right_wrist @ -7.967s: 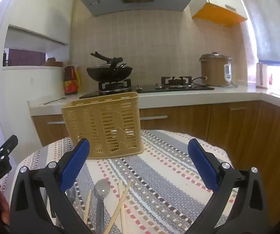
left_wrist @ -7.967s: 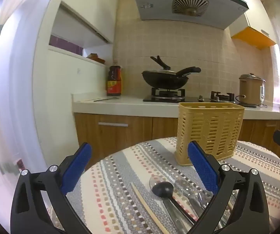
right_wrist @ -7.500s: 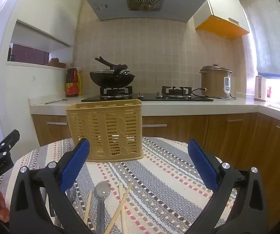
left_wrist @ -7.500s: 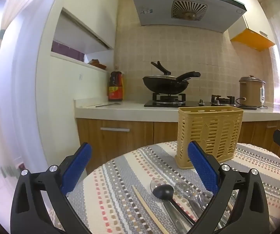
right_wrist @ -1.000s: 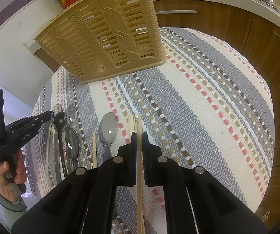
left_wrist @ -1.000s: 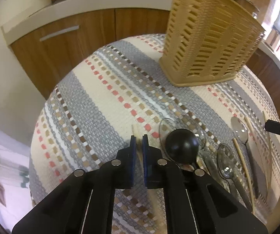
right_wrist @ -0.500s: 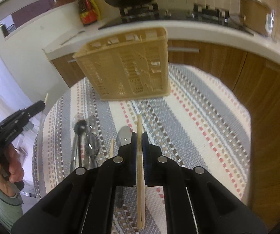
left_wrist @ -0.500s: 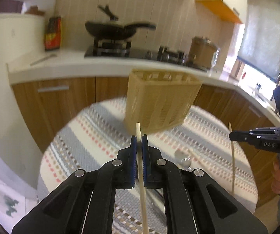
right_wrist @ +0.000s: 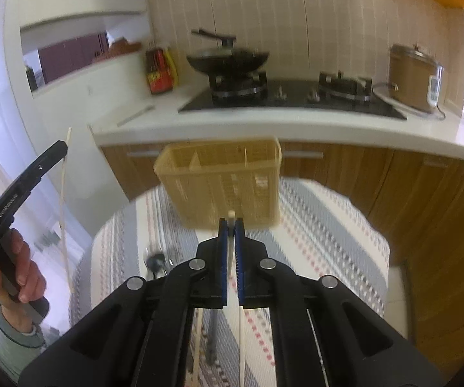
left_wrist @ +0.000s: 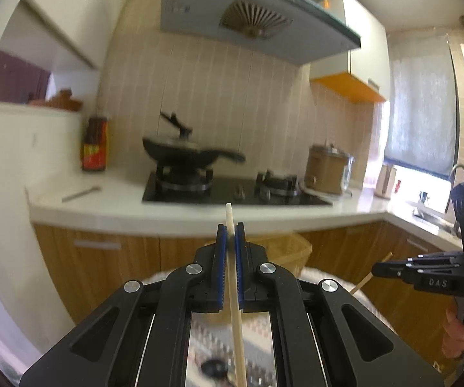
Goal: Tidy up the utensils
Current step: 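Lift both chopsticks and carry them over the beige utensil holder, then open both tools to drop the chopsticks into the utensil holder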
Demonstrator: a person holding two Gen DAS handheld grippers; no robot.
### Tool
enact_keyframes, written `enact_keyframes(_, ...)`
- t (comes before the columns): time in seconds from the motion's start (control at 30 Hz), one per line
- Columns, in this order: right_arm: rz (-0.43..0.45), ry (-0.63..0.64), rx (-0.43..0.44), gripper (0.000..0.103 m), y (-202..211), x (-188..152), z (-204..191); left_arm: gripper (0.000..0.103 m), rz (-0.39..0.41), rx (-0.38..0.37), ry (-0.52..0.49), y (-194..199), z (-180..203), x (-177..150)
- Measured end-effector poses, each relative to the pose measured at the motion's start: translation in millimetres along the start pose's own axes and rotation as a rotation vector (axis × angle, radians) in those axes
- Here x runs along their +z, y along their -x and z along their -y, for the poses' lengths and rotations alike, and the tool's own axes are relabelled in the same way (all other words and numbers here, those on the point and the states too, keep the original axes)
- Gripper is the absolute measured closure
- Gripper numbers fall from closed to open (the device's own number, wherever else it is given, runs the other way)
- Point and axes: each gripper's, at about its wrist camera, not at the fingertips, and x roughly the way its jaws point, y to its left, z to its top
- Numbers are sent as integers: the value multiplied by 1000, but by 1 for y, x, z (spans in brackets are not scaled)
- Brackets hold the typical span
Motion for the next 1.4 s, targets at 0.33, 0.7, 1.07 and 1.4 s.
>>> enact_keyframes(0.33,68,65,-22,100,-3,62,-15,100,105,-5,-7,-50,4,52)
enact_keyframes(0.7,224,118,-14,100,-13,144,-28,100,173,-27,42,-129,-13,83)
enact_keyframes(1.07,172,66,-5,100,-101,138,-15,100,195,-11,53,-170,-29,33)
enact_keyframes(1.4,120,78,-19,100,-117,114,-19,99,160,3,24,-162,-32,10)
